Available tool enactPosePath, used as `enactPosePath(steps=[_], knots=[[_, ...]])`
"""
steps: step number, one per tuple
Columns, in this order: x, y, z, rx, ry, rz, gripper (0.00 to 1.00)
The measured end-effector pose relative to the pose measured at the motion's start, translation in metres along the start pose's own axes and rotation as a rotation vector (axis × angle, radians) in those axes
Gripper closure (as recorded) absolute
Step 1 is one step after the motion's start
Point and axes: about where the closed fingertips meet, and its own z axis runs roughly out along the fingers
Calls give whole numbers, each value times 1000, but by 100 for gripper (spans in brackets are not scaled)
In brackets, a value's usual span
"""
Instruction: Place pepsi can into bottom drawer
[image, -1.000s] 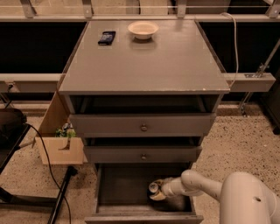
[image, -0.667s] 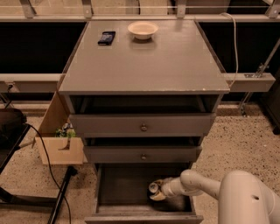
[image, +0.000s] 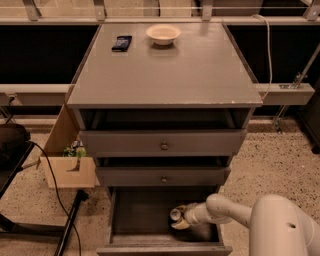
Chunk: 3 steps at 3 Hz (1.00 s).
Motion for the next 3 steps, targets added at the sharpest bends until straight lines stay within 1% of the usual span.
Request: enactPosePath(steps=[2, 3], knots=[[0, 0, 0, 0, 0, 0, 11], [0, 0, 0, 0, 0, 0, 0]])
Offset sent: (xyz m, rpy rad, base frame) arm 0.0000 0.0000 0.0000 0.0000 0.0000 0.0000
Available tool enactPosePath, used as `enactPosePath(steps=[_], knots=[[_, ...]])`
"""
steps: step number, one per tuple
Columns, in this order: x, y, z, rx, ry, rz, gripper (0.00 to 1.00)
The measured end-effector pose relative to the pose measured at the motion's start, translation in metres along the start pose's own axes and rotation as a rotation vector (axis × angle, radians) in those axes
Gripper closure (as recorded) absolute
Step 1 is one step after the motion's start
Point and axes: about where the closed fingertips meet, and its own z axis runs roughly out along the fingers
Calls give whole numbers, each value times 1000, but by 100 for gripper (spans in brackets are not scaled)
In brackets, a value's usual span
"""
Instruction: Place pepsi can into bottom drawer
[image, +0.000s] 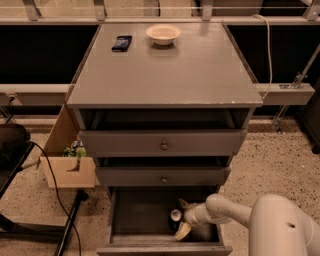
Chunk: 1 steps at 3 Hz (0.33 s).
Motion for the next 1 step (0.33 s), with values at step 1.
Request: enactPosePath(steps=[1], knots=[[0, 0, 0, 0, 0, 0, 0]])
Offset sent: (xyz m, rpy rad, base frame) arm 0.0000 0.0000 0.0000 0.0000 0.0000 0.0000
